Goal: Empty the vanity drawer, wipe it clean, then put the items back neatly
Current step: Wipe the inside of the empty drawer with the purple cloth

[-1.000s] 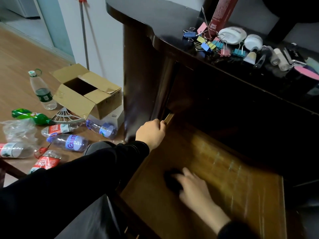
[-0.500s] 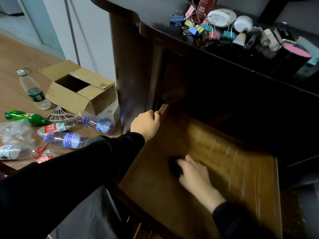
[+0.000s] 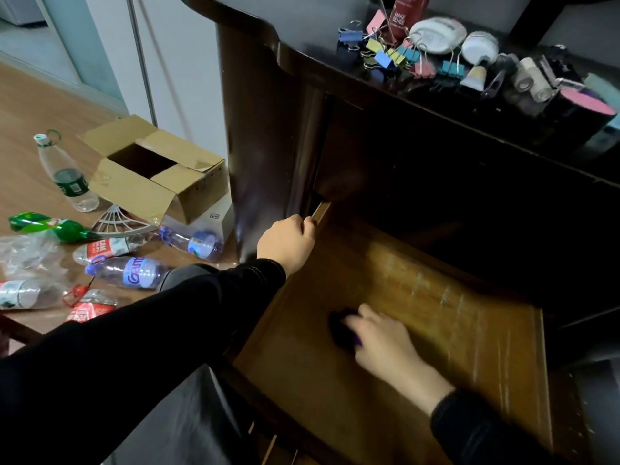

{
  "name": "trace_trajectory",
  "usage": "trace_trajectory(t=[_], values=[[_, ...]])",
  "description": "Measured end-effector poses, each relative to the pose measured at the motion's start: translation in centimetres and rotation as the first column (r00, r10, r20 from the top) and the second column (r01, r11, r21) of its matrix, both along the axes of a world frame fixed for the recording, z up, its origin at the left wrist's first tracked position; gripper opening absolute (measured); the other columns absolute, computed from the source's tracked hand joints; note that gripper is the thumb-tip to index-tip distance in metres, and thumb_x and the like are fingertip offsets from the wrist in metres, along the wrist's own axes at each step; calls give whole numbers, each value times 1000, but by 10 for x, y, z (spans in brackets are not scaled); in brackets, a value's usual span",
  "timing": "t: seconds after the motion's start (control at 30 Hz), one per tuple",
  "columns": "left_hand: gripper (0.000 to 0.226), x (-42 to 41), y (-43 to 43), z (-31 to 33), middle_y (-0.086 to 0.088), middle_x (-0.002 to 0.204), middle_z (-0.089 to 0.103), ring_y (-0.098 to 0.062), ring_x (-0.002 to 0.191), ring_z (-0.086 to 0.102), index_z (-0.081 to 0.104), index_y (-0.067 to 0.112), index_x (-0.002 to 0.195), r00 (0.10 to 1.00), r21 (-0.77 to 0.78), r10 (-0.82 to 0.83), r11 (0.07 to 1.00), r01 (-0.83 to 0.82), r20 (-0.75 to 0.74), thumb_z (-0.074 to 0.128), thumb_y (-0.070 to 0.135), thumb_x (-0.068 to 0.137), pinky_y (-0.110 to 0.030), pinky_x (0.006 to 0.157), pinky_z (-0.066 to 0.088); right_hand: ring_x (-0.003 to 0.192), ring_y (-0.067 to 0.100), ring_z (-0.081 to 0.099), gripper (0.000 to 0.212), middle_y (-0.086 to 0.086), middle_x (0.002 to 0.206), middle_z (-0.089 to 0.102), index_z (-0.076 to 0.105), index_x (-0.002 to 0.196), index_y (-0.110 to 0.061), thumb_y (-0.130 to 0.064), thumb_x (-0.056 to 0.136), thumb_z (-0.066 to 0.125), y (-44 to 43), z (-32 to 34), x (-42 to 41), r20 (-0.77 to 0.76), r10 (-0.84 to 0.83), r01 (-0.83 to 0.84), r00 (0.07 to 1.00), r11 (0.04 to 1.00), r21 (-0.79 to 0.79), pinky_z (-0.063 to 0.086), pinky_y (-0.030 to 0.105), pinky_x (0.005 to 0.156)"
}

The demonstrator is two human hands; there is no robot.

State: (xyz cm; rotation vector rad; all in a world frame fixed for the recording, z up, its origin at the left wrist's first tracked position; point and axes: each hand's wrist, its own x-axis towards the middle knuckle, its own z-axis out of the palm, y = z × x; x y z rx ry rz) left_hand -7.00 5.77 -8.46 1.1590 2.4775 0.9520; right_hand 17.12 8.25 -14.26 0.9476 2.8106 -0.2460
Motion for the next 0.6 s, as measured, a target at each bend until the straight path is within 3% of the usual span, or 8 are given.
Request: trace_trajectory(t=[0.1, 0.17, 0.27, 0.43, 0.5, 0.6], values=[[47, 1, -2, 3, -4, 85, 63, -25, 79, 60, 58, 15, 85, 1000, -8, -8, 1000, 8, 5, 30, 48, 103, -34, 66, 39, 110, 25, 61, 58, 0, 134, 50, 49, 147, -28, -18, 92, 65, 36, 15, -24, 0, -170, 170, 985, 985, 39, 56, 36, 89], [47, 0, -2, 3, -4, 86, 64, -25, 79, 60, 59, 15, 86, 1000, -9, -5, 1000, 5, 3, 30, 47, 103, -34, 66, 39, 109, 28, 60, 56, 2, 133, 47, 47, 146, -24, -32, 93, 65, 48, 20, -35, 30, -181, 179, 983, 982, 62, 57, 37, 85], [46, 0, -1, 1, -4, 86, 64, -25, 81, 61, 59, 15, 87, 1000, -2, -5, 1000, 5, 13, 30, 48, 103, -34, 68, 42, 112, 32, 58, 58, 4, 134, 43, 45, 143, -22, -51, 94, 57, 33, 16, -33, 72, -83, 77, 994, 993, 87, 57, 35, 79], [46, 0, 0, 1, -7, 90, 65, -29, 84, 61, 60, 14, 88, 999, 7, -1, 1000, 1, 35, 31, 47, 102, -40, 77, 50, 91, 26, 60, 44, 1, 122, 54, 50, 134, -25, -40, 93, 58, -13, -3, -19, -9, 318, -318, 948, 947, 43, 54, 34, 62], [46, 0, 0, 2, -7, 90, 65, -30, 85, 61, 59, 13, 87, 1000, -2, 2, 1000, -2, 29, 31, 46, 102, -38, 75, 47, 92, 25, 64, 41, -1, 116, 56, 47, 131, -25, -38, 94, 61, -8, 2, -35, -46, 273, -273, 961, 962, 5, 54, 33, 60], [46, 1, -1, 4, -8, 92, 65, -31, 87, 60, 58, 12, 87, 1000, -15, 4, 1000, -3, 22, 30, 46, 102, -36, 72, 42, 102, 26, 66, 66, 4, 120, 61, 34, 148, -17, -36, 95, 68, 15, 10, -60, -46, 15, -14, 999, 999, 31, 54, 30, 66]])
